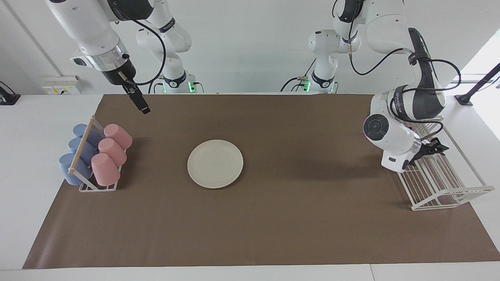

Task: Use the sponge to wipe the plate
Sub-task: 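Grasp the clear pouch in the wire basket with the left gripper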

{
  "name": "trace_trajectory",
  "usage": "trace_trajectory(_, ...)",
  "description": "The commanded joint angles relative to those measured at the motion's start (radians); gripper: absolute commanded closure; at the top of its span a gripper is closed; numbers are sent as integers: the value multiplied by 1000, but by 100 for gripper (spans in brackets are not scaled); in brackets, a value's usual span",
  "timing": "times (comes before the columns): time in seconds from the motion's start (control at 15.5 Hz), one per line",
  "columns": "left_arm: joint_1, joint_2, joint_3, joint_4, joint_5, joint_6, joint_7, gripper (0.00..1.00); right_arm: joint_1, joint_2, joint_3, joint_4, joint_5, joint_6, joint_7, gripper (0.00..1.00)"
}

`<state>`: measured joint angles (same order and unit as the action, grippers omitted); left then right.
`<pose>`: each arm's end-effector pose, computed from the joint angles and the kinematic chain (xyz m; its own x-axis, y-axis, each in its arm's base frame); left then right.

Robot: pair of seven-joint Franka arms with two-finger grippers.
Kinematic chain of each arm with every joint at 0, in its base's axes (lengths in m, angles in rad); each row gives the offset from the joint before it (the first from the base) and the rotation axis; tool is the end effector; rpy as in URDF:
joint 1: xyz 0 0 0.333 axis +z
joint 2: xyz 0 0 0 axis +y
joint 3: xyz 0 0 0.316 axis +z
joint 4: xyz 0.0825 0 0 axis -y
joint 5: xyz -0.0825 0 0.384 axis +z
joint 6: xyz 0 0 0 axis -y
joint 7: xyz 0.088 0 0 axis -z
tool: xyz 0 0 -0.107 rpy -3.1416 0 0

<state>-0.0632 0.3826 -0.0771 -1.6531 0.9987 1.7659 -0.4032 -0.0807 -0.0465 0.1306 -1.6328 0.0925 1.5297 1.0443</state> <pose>0.6534 -0.0119 0.4049 0.9971 -0.0728 -0.0242 -0.0621 -0.5824 -0.8105 0.5336 0.0385 0.6174 0.5426 -0.8337 -0.1032 -0.8378 -0.5460 0.0057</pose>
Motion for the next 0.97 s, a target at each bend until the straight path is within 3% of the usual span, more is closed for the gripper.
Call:
trace_trajectory(0.0,-7,4,6,1,-8,-10,-2,2,-7,-16,4,-13,13,27,14,0)
trace_trajectory(0.13,-9,4,6,2,-34,-32,-9,13,-2,-18,20,-13,13,10,40,0)
trace_trajectory(0.45,-26,1,6,1,-45,-80,-72,14,117,-16,35,13,15,7,402,0)
trace_trajectory(0.78,-37,-1,8,1,-75,-86,-82,14,219,-16,37,30,16,7,607,0)
trace_trajectory(0.91,-35,-1,10,1,-71,-86,-80,24,248,-18,37,30,15,13,643,0)
